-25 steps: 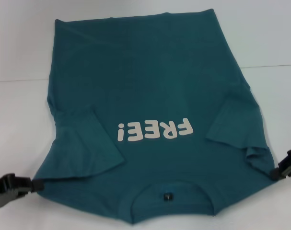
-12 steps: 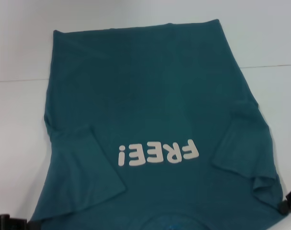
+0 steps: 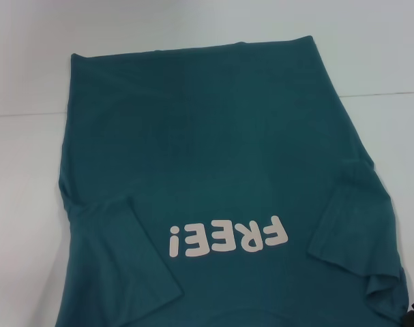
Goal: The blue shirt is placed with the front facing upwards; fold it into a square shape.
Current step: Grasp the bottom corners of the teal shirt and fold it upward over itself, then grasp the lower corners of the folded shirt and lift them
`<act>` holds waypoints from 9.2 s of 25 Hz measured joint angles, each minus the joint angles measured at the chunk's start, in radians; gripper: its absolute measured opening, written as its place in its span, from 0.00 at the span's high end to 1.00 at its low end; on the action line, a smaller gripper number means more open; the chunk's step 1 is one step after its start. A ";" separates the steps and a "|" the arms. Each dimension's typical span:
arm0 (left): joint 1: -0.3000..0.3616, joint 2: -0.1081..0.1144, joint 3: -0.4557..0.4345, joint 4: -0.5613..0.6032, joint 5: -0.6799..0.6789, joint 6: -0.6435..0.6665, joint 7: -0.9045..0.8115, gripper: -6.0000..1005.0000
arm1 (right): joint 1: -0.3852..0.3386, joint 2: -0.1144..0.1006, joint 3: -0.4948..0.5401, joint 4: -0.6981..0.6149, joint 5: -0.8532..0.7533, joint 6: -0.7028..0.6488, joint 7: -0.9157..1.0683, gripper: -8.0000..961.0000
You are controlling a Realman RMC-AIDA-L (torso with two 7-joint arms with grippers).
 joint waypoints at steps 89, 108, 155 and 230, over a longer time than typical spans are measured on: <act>-0.632 0.085 0.380 -0.443 -0.092 -1.299 0.055 0.95 | 0.350 0.049 -0.086 0.255 0.016 1.258 -0.024 0.90; -0.594 0.084 0.396 -0.409 -0.080 -1.279 -0.109 0.64 | 0.374 0.015 -0.125 0.253 0.028 1.213 -0.024 0.52; -0.322 0.052 0.161 -0.395 -0.161 -0.956 0.174 0.47 | -0.116 0.013 0.073 0.044 0.775 0.548 -0.342 0.06; -0.324 0.064 0.039 -0.536 -0.206 -1.043 -0.365 0.48 | -0.142 0.011 0.099 0.069 0.778 0.534 -0.379 0.11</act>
